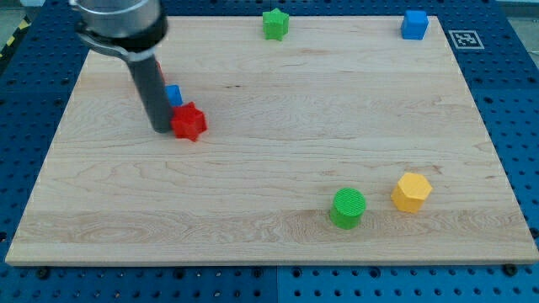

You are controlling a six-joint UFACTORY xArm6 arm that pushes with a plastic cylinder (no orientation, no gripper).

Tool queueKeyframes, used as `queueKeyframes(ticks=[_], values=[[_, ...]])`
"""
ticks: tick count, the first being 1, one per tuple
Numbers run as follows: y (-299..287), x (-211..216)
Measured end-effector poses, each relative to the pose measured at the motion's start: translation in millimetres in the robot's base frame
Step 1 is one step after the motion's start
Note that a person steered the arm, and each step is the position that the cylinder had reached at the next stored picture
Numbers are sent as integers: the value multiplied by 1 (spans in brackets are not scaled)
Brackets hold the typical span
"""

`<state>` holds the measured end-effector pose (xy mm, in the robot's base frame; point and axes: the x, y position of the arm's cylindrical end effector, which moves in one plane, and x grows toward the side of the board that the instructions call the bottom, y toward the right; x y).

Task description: Push the blue triangle to the center right of the board

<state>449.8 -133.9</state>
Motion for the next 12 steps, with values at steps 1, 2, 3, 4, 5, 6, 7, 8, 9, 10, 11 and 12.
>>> queueKeyframes(ticks=[1, 2, 3, 4, 5, 6, 7, 8, 9, 10, 11, 12], values=[[30, 10], [1, 10], [-62, -10], [-64, -51], [-44, -54], [-17, -54], [-5, -54], [-5, -54], [4, -54], [31, -54], [71, -54], [120, -53]])
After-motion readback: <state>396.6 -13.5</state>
